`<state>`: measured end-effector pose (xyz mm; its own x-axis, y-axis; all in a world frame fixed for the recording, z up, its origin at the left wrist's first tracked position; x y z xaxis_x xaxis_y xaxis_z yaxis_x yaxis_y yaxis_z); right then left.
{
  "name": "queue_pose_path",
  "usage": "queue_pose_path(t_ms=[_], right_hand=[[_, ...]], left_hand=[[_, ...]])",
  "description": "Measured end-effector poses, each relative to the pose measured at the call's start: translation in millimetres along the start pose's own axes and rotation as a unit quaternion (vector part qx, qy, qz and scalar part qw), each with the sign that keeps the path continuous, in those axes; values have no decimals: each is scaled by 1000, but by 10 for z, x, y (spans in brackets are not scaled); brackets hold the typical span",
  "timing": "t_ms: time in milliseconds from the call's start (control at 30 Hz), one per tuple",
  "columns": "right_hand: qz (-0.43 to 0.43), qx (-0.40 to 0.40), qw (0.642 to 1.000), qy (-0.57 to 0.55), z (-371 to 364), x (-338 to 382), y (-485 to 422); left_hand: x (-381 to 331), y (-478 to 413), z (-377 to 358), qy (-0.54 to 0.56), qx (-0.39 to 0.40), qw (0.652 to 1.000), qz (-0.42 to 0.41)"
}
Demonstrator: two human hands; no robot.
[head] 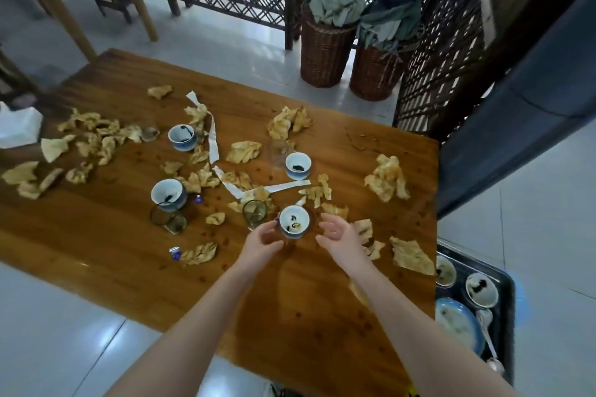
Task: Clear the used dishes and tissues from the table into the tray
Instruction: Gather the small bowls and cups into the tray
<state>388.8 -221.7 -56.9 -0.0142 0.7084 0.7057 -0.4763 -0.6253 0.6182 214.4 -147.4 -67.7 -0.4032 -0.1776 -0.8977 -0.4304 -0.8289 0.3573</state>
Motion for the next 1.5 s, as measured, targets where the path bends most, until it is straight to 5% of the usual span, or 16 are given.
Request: queue_pose_path(t_ms=[533,733,1167,1500], right_hand=[[13,94,995,27,-343,-16,-456],[59,28,995,74,-559,102,-618],[112,-122,986,-27,-564,1129,-376],[94,-107,988,-50,-1306,1519,-438]], left_hand=[[119,-71,4,10,-41,999,12],[131,106,379,1,-58,998,-10],[-96,-280,1974,34,-81,994,-69],[210,-741,2893,-63,-53,993,-80]])
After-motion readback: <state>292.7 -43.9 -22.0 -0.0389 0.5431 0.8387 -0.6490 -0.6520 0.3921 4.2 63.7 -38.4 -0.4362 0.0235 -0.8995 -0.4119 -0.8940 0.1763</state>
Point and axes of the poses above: each hand's wrist, its own y-axis away from the middle knuckle, its own z-axis out of the back of the hand, x = y × z, the point moved 6 cm from there along -y, towards the middle knuckle, and after that the axes turned 12 degrees about -z, right-handed, at the moved point
